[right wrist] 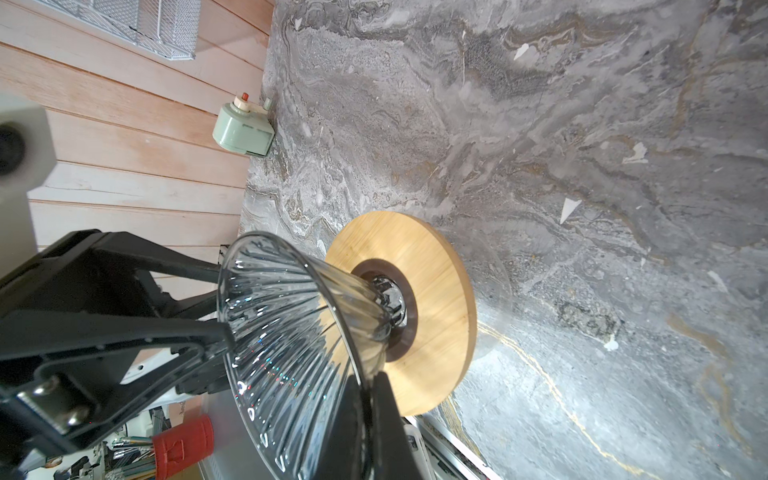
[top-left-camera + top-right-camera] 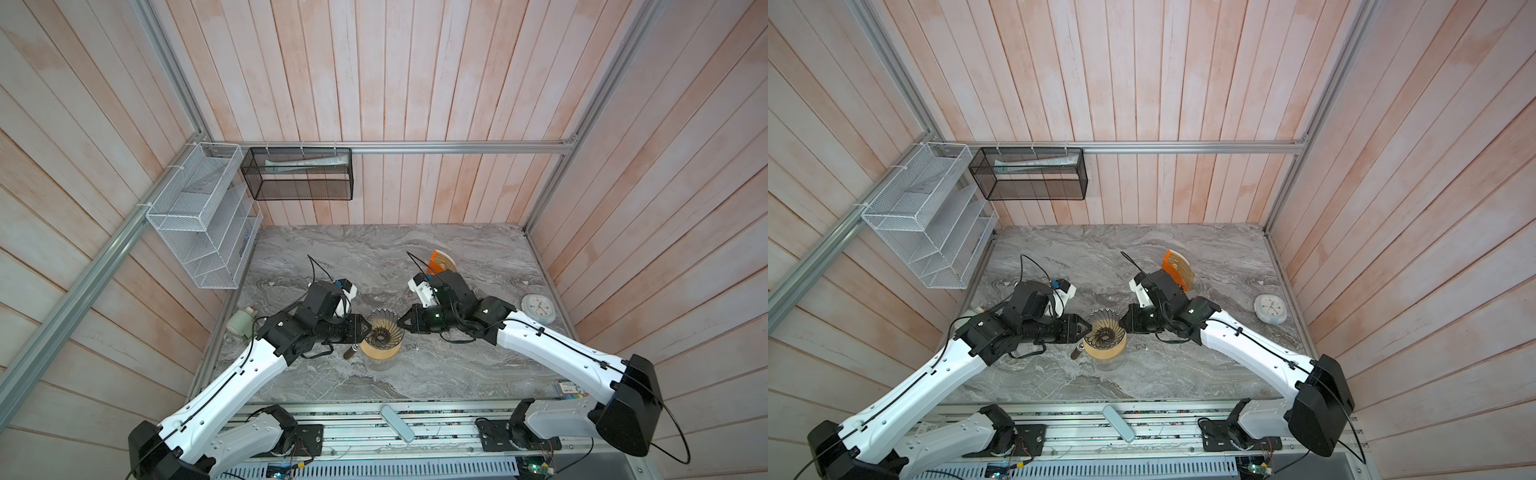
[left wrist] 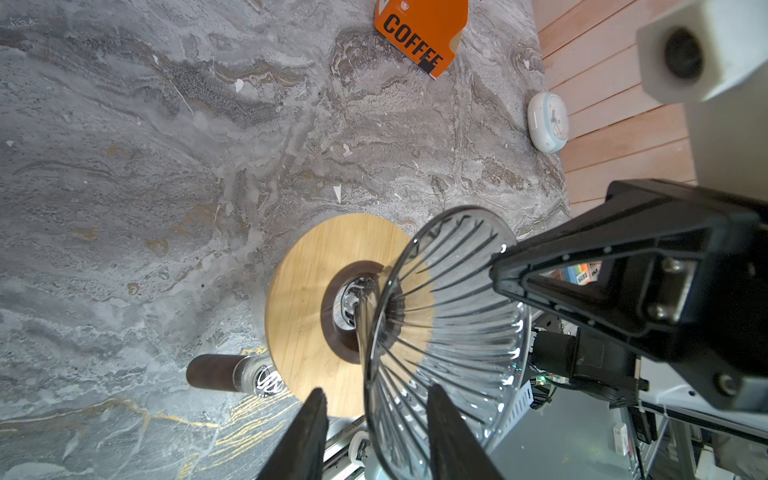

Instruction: Place the coffee filter in the dripper

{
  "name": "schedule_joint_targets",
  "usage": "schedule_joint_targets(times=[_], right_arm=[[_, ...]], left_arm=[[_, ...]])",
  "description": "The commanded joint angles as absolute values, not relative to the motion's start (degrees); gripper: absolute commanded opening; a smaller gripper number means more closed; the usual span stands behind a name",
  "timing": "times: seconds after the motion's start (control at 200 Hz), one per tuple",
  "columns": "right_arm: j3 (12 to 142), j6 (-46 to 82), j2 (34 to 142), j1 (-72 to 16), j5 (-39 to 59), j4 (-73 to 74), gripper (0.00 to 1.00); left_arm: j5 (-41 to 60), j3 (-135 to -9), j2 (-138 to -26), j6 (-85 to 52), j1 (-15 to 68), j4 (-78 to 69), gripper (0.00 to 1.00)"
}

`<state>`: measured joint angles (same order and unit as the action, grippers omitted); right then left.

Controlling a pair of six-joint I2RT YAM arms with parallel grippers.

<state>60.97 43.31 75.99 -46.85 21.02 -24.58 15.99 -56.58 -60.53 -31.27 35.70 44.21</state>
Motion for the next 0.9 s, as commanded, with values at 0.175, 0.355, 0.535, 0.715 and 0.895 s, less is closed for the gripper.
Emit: schedule_joint_targets(times=[0.175, 0.355, 0.535, 0.715, 0.895], right_arm=[[60.50, 43.22, 77.15, -47.42, 20.75, -25.38, 0.00], [60.78, 42.72, 77.96, -47.40, 20.83, -25.79, 0.00], [60.91, 42.52, 78.40, -47.37, 20.83, -26.00, 0.00], [61.20, 42.14, 78.83, -47.38, 21.01, -26.44, 0.00], [61.48, 41.92, 78.67, -47.44, 20.78, -26.71, 0.08]], left_arm=[[14.82, -58.45, -62.53, -29.01, 35.86, 44.02, 0.41], [14.03, -58.73, -63.72, -27.96, 35.86, 43.62, 0.37], [13.37, -58.27, -64.30, -27.49, 35.77, 43.21, 0.30], [12.83, -57.50, -64.72, -27.29, 35.71, 42.88, 0.21], [13.01, -56.78, -64.59, -27.59, 35.69, 42.72, 0.21]])
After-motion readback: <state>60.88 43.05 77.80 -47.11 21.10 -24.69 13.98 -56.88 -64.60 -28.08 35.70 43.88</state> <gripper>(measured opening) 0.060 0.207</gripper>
